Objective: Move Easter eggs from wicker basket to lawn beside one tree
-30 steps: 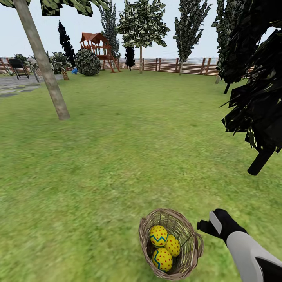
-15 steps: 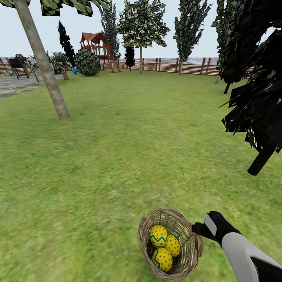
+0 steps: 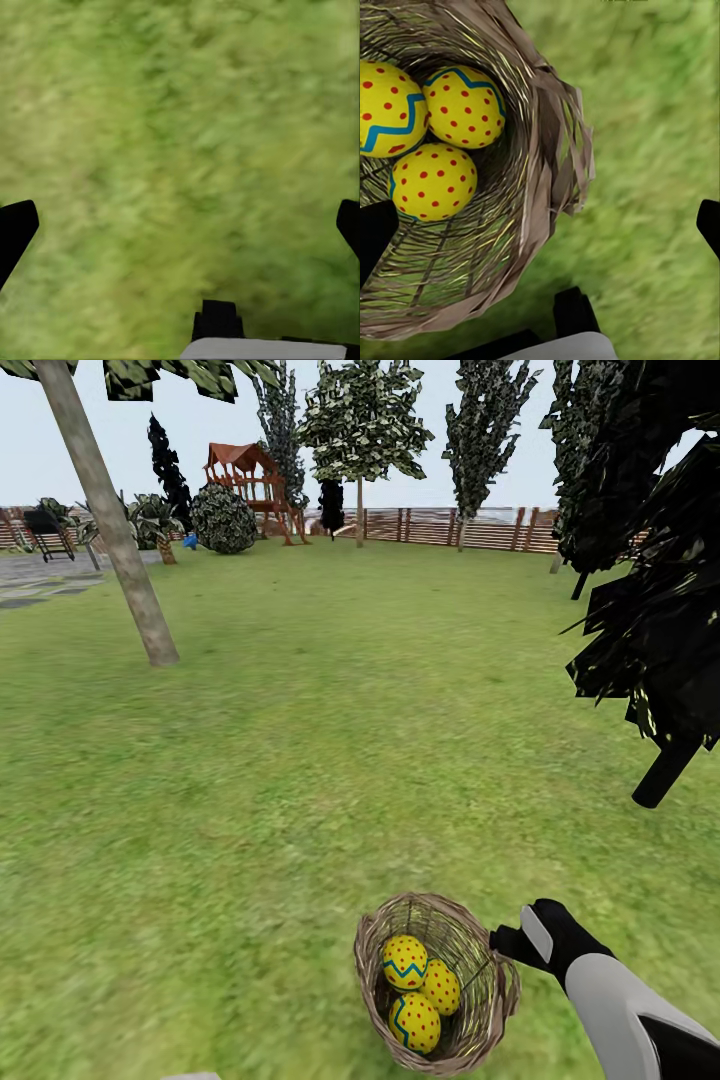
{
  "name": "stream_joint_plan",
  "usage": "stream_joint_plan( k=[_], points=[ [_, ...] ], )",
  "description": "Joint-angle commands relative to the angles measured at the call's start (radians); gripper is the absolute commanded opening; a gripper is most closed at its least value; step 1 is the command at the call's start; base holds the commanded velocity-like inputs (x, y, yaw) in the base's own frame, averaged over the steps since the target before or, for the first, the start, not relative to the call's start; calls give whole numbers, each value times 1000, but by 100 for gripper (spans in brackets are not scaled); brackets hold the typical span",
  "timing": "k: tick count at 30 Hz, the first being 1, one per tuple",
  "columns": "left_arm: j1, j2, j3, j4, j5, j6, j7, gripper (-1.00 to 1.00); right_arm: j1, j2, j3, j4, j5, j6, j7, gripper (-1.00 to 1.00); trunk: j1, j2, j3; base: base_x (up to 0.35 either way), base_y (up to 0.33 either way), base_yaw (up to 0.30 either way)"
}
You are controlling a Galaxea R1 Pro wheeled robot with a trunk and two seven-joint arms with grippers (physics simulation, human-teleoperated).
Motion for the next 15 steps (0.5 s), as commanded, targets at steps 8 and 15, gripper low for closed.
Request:
stream_joint_plan(
  k=[8,15],
  points=[
    [10,6,78,-392,0,340,2,100,-7,2,-5,-21,-3,-24,4,100,19,-35,-16,0,0,0],
    [11,4,83,-420,-6,354,8,100,-24,-2,-5,-29,-3,-29,5,100,19,-35,-16,0,0,0]
  ],
)
